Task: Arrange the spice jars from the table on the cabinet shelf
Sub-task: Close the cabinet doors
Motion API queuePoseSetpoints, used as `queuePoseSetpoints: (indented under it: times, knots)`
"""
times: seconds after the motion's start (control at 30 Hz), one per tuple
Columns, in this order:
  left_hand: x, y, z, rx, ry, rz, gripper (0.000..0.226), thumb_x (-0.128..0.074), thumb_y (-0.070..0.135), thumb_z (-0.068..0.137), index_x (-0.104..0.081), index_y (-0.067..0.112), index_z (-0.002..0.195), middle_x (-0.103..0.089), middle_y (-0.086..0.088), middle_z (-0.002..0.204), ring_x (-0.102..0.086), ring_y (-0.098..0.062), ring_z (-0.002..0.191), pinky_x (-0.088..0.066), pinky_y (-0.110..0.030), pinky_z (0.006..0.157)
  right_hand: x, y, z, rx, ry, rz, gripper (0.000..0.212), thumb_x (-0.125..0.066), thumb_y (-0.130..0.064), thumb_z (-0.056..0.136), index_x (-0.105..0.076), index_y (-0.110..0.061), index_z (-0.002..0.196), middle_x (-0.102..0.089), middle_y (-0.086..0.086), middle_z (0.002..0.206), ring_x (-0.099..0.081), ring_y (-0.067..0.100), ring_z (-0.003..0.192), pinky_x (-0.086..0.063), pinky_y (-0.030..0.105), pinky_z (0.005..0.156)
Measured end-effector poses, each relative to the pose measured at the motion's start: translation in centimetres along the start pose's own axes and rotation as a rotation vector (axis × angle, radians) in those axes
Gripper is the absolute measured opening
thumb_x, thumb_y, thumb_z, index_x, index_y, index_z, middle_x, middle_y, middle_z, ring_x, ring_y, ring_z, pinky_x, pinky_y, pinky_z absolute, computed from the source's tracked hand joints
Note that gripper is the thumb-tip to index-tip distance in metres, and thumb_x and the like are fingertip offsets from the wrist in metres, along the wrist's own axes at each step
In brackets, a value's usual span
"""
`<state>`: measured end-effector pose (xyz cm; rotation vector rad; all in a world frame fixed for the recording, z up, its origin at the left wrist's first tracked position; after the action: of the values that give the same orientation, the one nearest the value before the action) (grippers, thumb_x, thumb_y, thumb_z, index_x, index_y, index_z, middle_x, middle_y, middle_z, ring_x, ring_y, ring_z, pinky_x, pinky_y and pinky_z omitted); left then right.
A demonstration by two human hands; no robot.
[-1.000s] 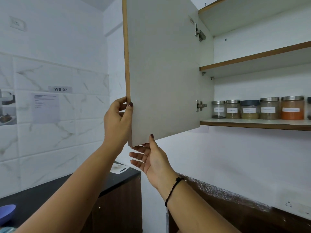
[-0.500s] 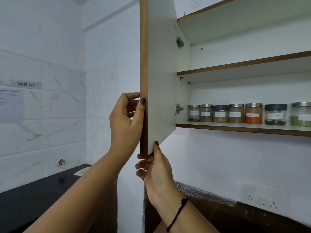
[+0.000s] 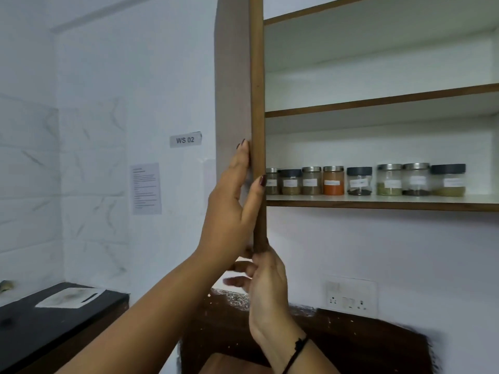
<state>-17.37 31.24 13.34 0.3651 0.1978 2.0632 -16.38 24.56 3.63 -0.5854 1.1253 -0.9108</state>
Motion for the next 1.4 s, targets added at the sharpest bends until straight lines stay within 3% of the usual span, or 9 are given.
queuePoseSetpoints:
  times: [0.07, 0.13, 0.23, 0.4, 0.53, 0.63, 0.87, 1.0, 1.4]
  knots:
    - [-1.5, 0.5, 0.5, -0.054, -0.058, 0.084, 0.062, -0.044, 0.035, 0.102, -0.017, 0.029, 0.157, -0.020, 0.015, 0.163, -0.016, 0.002, 0.149, -0.014, -0.009, 0.117, 1.9, -0.8, 0.5, 0.093, 0.086, -0.061, 0.031, -0.034, -0.011, 0.105, -0.066, -0.011, 0.104, -0.075, 0.000, 0.089, -0.073, 0.018, 0.072, -0.060, 0.033, 0.064]
    - [-3.2, 0.9, 1.0, -0.086, -0.094, 0.129, 0.064, -0.043, 0.036, 0.103, -0.011, 0.028, 0.158, -0.012, 0.014, 0.165, -0.009, 0.000, 0.150, -0.010, -0.009, 0.114, 3.5, -1.4, 0.9, 0.184, 0.139, -0.172, 0.026, -0.043, -0.007, 0.102, -0.067, -0.012, 0.106, -0.074, 0.001, 0.103, -0.074, 0.016, 0.087, -0.061, 0.032, 0.077]
    - [-5.9, 1.1, 1.5, -0.109, -0.133, 0.109, 0.065, -0.041, 0.032, 0.104, -0.004, 0.026, 0.158, -0.004, 0.012, 0.166, -0.004, 0.001, 0.150, -0.008, -0.007, 0.113, 5.4, -2.3, 1.0, 0.289, 0.181, -0.357, 0.019, -0.058, -0.008, 0.095, -0.070, -0.022, 0.096, -0.075, -0.010, 0.091, -0.071, 0.014, 0.092, -0.059, 0.036, 0.085]
    - [-10.2, 0.8, 2.4, -0.104, -0.143, 0.096, 0.068, -0.041, 0.036, 0.104, 0.001, 0.031, 0.157, 0.005, 0.013, 0.166, -0.001, -0.007, 0.153, -0.021, -0.031, 0.121, 8.0, -3.6, 1.7, 0.315, 0.228, -0.474, 0.020, -0.067, -0.014, 0.089, -0.072, -0.014, 0.109, -0.075, -0.005, 0.105, -0.069, 0.011, 0.101, -0.057, 0.042, 0.091]
    - [-13.4, 0.4, 3.1, -0.098, -0.180, 0.137, 0.072, -0.041, 0.041, 0.102, 0.006, 0.031, 0.156, 0.011, 0.013, 0.165, 0.003, -0.012, 0.153, -0.021, -0.043, 0.123, 10.2, -4.7, 3.0, 0.316, 0.251, -0.460, 0.014, -0.068, -0.016, 0.089, -0.075, -0.015, 0.101, -0.076, -0.008, 0.091, -0.071, 0.011, 0.091, -0.059, 0.040, 0.084]
    - [-15.6, 0.0, 3.6, -0.094, -0.206, 0.185, 0.076, -0.042, 0.043, 0.101, 0.008, 0.030, 0.156, 0.012, 0.009, 0.165, 0.005, -0.016, 0.153, -0.016, -0.049, 0.123, 11.9, -5.3, 4.3, 0.290, 0.264, -0.406, 0.015, -0.064, -0.011, 0.092, -0.074, -0.010, 0.103, -0.077, -0.002, 0.092, -0.073, 0.014, 0.089, -0.061, 0.033, 0.077]
    - [-20.2, -0.9, 4.7, -0.114, -0.166, 0.277, 0.077, -0.044, 0.041, 0.101, 0.007, 0.027, 0.156, 0.012, 0.004, 0.166, 0.007, -0.019, 0.153, 0.002, -0.038, 0.118, 15.0, -6.3, 7.7, 0.270, 0.296, -0.329, 0.024, -0.053, -0.006, 0.098, -0.075, -0.009, 0.088, -0.077, 0.002, 0.084, -0.075, 0.014, 0.082, -0.060, 0.026, 0.069]
    - [-22.9, -1.7, 5.4, -0.118, -0.140, 0.319, 0.077, -0.046, 0.039, 0.100, 0.003, 0.027, 0.157, 0.008, 0.002, 0.166, 0.005, -0.021, 0.153, 0.001, -0.040, 0.119, 16.8, -6.8, 9.8, 0.275, 0.311, -0.312, 0.028, -0.053, -0.010, 0.098, -0.074, -0.016, 0.080, -0.077, 0.002, 0.081, -0.075, 0.016, 0.080, -0.059, 0.025, 0.068]
    - [-29.6, -4.7, 7.2, -0.103, -0.076, 0.418, 0.073, -0.045, 0.042, 0.101, -0.003, 0.028, 0.158, 0.002, 0.002, 0.167, 0.001, -0.022, 0.154, 0.002, -0.043, 0.120, 21.5, -7.0, 15.8, 0.246, 0.280, -0.313, 0.027, -0.052, -0.010, 0.099, -0.075, -0.008, 0.085, -0.076, 0.006, 0.081, -0.074, 0.018, 0.076, -0.060, 0.025, 0.067]
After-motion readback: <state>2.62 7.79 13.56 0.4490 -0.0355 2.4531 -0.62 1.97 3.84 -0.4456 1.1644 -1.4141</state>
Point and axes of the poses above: each hand's wrist, its own z-axis towards the middle knuckle, its own x-axis out of the back of the hand, y = z × x, the point moved 3 cm from there along z, towards the middle knuckle
